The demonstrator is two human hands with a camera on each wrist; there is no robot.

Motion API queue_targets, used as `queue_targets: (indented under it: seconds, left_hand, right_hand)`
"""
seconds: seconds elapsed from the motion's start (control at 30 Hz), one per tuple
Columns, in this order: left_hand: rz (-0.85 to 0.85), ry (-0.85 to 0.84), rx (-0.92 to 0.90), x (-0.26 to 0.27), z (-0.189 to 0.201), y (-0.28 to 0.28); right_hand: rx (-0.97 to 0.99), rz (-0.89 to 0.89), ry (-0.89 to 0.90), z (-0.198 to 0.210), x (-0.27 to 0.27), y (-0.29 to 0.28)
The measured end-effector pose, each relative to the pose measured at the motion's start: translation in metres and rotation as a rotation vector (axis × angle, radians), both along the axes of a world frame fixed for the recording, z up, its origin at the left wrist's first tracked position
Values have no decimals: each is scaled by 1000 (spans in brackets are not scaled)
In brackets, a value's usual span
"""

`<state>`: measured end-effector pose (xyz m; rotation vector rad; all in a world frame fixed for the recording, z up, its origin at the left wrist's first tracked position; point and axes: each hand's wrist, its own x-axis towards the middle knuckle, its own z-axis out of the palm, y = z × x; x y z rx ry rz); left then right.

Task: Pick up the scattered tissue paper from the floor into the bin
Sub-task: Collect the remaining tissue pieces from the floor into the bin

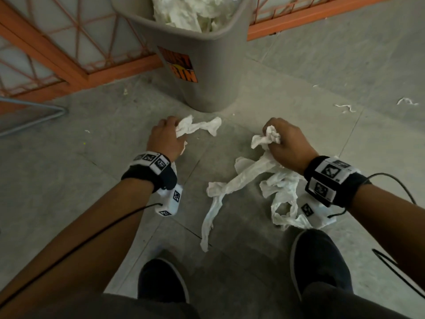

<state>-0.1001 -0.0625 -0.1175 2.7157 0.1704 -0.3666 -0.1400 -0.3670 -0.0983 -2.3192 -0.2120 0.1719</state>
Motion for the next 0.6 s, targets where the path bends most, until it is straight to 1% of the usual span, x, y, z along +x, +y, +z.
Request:
queue_targets:
  seconds: [0.07,0.13,0.2,0.23,0.27,0.3,0.37,0.4,0.47,0.53,0.6]
  left_hand:
    - [-32,18,70,3,-11,2]
    - [-10,23,37,3,-14,2]
    - [67,33,-69,-1,-9,0]
    - [113,19,-118,-5,-4,-3]
    - [139,-8,-155,-11,3,-7]
    - [128,-46,-181,-19,11,-13]
    - [18,-98,-212,-42,26,-28]
    - [-62,-113,-211,-56,32,-36]
    - [-233,-123,-153,-85,34,-49]
    - [-382,-55,-89,-110,23,-56]
    - [-479,37,-57,-126,6,-53]
  right_hand:
    - [11,-34,64,1,-1,-5]
    - [-75,-22,181,-2,-4,-10]
    - [-223,64,289,-4,-11,-12]
    - [-305,125,313,-5,-14,-11]
    - [-383,183,312,-7,-18,-10]
    - [-445,234,303,-8,-20,-10]
    - [-502,283,287,-12,-20,-9]
    - [-485,287,277,-13,-17,-8]
    - [-388,280,260,-12,-10,-6]
    - [-329,240,273,-7,-3,-4]
    - [-236,173,241,-1,5,-5]
